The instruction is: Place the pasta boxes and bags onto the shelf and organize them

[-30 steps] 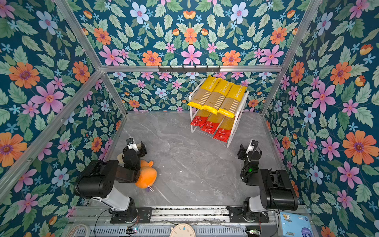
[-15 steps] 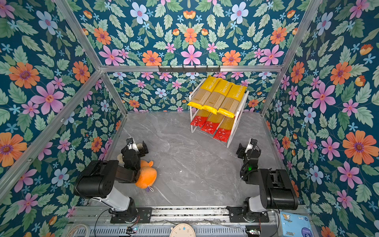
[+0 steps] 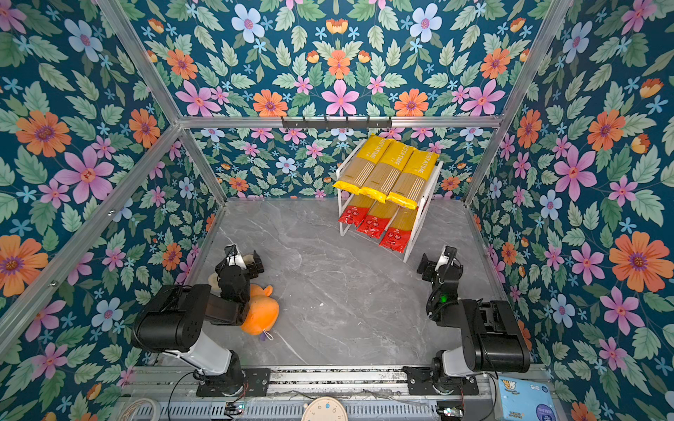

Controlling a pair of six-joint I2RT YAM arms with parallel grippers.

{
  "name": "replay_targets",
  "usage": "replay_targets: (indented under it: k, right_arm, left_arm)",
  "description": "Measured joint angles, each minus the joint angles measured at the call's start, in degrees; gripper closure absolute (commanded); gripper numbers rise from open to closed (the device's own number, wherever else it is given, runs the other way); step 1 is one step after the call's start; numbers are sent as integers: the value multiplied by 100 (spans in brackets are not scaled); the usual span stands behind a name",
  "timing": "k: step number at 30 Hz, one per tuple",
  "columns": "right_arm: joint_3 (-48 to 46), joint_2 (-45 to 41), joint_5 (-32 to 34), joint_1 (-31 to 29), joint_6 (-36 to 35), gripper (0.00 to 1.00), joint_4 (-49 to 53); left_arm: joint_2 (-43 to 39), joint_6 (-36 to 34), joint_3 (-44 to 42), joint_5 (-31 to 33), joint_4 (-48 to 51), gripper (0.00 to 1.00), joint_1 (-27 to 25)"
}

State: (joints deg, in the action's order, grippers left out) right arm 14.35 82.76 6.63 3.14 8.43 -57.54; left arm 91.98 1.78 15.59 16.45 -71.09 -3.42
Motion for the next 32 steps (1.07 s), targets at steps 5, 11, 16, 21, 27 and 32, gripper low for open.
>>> replay_targets:
  k: [5, 11, 16, 21, 27, 32]
  right_arm:
    - [0, 0, 0, -2, 0, 1, 2]
    - [0, 0, 0, -4, 0, 1, 2]
    - [63, 2, 2, -28, -17, 1, 76]
    - [74, 7, 2, -35, -48, 1, 188]
    - [74, 9, 0, -35, -79, 1, 210]
    - [74, 9, 0, -35, -87, 1, 210]
  left_arm:
    - [0, 0, 0, 0, 0, 0, 0]
    - [0, 0, 0, 0, 0, 0, 0]
    - [0, 0, 0, 0, 0, 0, 0]
    - [0, 0, 0, 0, 0, 0, 0]
    - [4, -17, 0, 2, 0, 0, -42]
    - [11, -68, -9, -79, -4, 0, -111]
